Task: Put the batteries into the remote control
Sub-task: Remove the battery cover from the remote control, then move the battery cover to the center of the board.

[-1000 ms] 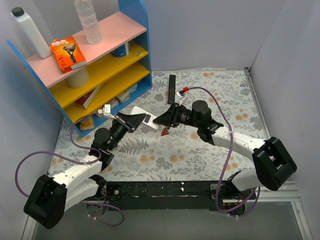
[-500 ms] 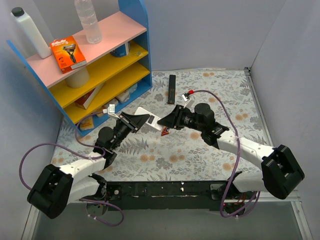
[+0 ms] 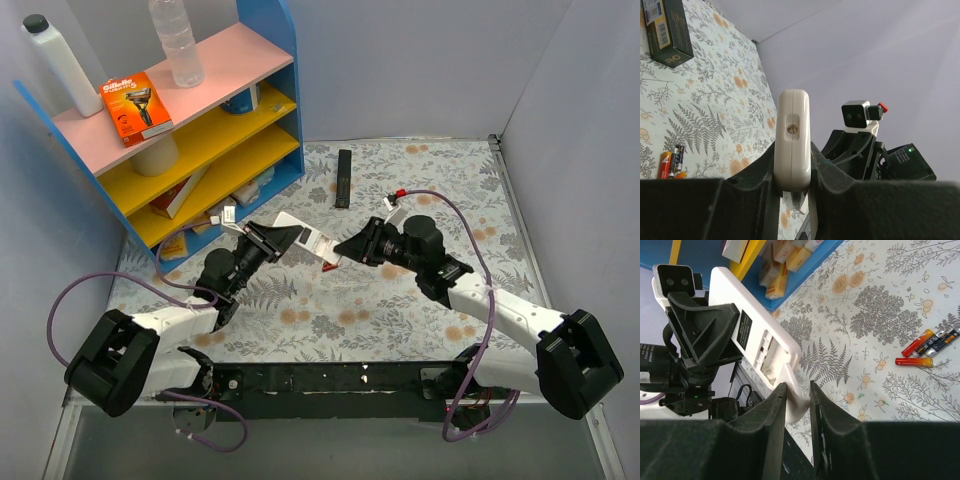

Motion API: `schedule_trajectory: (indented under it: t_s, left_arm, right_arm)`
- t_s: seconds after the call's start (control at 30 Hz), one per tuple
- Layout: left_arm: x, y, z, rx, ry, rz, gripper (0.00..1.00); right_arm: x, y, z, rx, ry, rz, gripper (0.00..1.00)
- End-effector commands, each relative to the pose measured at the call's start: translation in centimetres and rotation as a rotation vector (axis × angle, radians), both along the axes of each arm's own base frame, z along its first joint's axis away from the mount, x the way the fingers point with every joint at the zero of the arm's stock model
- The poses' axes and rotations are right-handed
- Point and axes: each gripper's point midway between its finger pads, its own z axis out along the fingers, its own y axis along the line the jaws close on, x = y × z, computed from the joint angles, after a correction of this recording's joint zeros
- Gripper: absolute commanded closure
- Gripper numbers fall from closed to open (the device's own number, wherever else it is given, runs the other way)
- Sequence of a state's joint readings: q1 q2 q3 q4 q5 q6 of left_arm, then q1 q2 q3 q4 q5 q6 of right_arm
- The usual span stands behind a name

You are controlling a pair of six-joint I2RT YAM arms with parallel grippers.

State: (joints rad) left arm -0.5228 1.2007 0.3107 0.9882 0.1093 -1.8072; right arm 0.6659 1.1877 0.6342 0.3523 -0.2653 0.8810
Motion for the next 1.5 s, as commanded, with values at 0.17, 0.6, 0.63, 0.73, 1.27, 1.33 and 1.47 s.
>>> schedule_trajectory:
  t_s: [0.17,0.6,0.63,0.73,1.27,1.33,1.47]
  left_arm:
    - [0.0,1.3,0.3,0.006,-0.040,0.072,1.00]
    - [-1.6,4.7,-3.2,0.183,0.033,0.185,1.00]
    - [-1.9,5.1,-3.3,0.197,0.044,0.197,1.00]
    - [-2.4,6.1,-3.1,0.226,0.048,0.225,1.00]
    - [-4.0,9.3,-1.8,0.319,0.049,0.322,1.00]
    - [-4.2,9.3,-2.1,0.318,0.057,0.318,1.00]
    - [-4.4,9.1,-2.5,0.311,0.064,0.304,1.00]
  right_arm:
    - [0.7,-3.7,1.6,0.023,-0.100,-0.016,0.99]
    - [1.1,-8.8,-8.0,-0.319,0.004,0.010,0.83]
    - [0.9,-8.7,-9.0,-0.358,0.004,0.043,0.79]
    - [0.5,-8.0,-10.2,-0.448,-0.013,0.104,0.64]
    - [0.9,-0.1,-14.3,-0.886,0.040,0.179,0.53]
    - [1.1,-0.4,-15.6,-0.957,0.066,0.164,0.54]
    - [0.9,-2.3,-17.1,-1.067,0.117,0.130,0.58]
